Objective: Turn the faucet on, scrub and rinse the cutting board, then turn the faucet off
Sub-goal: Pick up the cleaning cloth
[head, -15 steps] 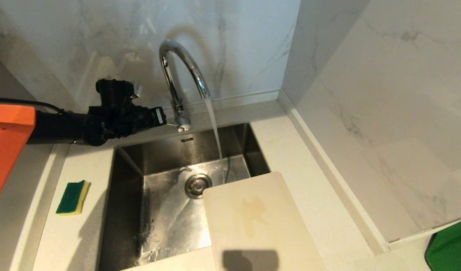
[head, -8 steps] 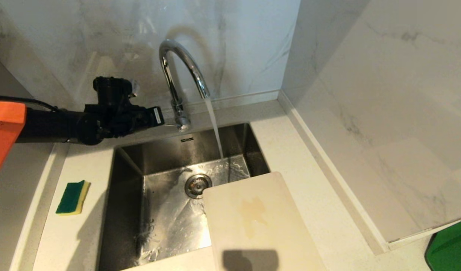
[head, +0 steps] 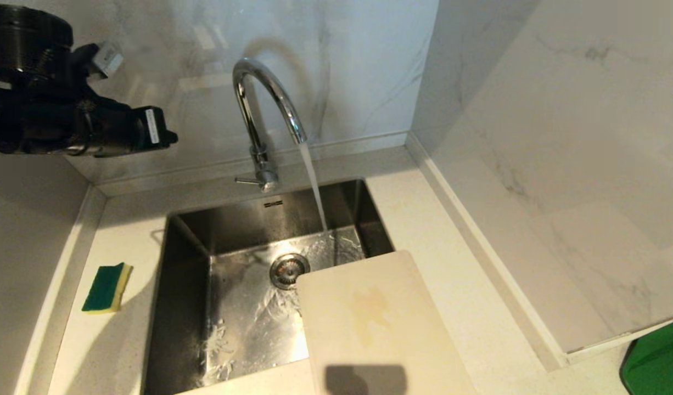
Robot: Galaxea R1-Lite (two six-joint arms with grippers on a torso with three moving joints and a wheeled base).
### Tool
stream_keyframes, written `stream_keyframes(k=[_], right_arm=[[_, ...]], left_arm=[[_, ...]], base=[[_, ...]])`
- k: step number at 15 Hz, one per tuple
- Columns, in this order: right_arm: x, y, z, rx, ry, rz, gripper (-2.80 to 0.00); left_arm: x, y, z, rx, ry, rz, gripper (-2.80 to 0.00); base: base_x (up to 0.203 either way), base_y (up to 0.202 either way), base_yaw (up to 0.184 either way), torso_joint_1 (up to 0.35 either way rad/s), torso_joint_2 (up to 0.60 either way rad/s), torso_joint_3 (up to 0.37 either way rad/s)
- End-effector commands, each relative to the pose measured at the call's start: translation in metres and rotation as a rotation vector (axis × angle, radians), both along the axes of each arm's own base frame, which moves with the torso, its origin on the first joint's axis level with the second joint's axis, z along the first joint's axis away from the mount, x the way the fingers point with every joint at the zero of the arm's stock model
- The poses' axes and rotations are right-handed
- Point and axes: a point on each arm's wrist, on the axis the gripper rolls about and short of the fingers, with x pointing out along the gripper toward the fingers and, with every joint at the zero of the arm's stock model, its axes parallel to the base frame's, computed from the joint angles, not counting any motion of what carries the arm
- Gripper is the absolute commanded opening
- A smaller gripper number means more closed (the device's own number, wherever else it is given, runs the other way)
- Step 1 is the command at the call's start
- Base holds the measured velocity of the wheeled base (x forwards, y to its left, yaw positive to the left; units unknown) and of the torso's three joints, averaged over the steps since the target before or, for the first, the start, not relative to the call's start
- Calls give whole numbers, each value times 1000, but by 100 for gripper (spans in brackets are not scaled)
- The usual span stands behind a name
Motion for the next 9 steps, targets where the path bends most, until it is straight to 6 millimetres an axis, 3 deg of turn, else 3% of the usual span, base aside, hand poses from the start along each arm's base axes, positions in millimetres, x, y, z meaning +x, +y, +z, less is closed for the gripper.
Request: stream_keyframes(k=[1, 4, 9], right_arm=[[0, 0, 0, 1, 1, 0, -280], [0, 0, 0, 1, -1, 0, -280], [0, 0, 0, 1, 1, -1, -280]], left_arm=[[-67, 17, 24, 33, -52, 18, -280], [-114, 29, 1, 134, 51, 27, -280], [-153, 39, -56, 226, 258, 16, -280]], base=[[0, 0, 0, 0, 0, 0], [0, 0, 0, 0, 0, 0], [0, 0, 0, 0, 0, 0]])
